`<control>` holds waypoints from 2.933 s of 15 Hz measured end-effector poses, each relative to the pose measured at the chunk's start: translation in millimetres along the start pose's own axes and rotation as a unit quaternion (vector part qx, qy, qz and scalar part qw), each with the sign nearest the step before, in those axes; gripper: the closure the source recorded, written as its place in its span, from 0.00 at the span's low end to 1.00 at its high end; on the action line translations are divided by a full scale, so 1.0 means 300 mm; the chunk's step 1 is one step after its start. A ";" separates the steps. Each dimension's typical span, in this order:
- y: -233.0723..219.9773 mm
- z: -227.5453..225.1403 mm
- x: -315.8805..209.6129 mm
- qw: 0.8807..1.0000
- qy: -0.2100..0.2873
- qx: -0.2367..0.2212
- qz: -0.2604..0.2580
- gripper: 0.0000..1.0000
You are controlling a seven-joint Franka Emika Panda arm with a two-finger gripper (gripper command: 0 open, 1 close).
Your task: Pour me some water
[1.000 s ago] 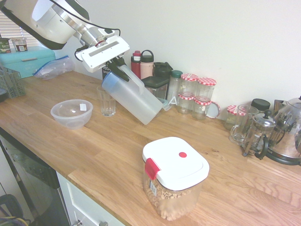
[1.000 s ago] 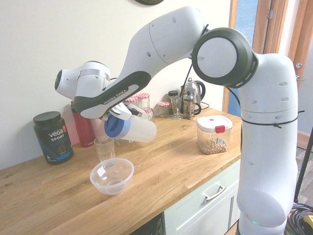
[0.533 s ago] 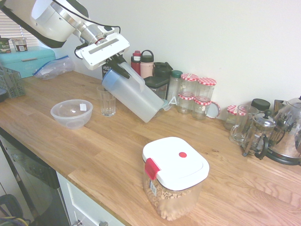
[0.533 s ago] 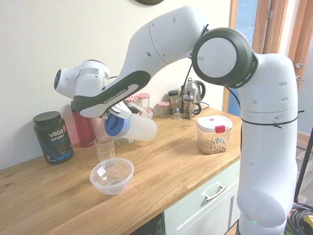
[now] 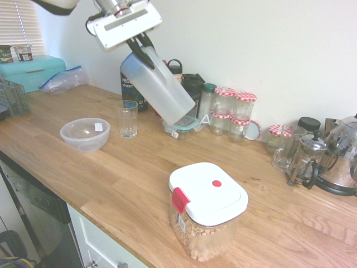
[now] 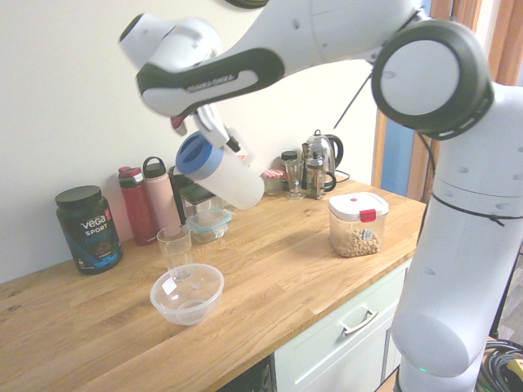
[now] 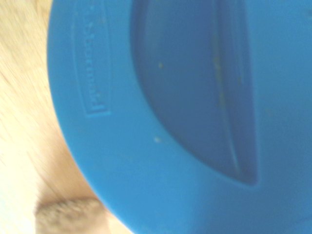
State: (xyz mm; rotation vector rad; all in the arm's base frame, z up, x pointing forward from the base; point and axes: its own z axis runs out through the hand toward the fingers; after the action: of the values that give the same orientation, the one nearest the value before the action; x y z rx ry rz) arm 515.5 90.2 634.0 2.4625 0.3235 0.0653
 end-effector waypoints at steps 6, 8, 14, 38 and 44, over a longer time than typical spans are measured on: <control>0.324 0.224 -0.036 0.981 -0.009 0.120 0.155 1.00; 0.362 0.345 -0.005 0.966 -0.028 0.150 0.207 1.00; 0.313 0.531 -0.029 0.908 -0.061 0.191 0.367 1.00; 0.169 0.717 -0.242 0.742 -0.071 0.242 0.622 0.00; 0.194 0.746 -0.284 0.740 -0.079 0.239 0.624 0.00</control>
State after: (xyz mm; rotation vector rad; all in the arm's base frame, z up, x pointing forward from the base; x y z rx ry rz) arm 473.7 -109.3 495.4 2.6552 -1.6042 0.3621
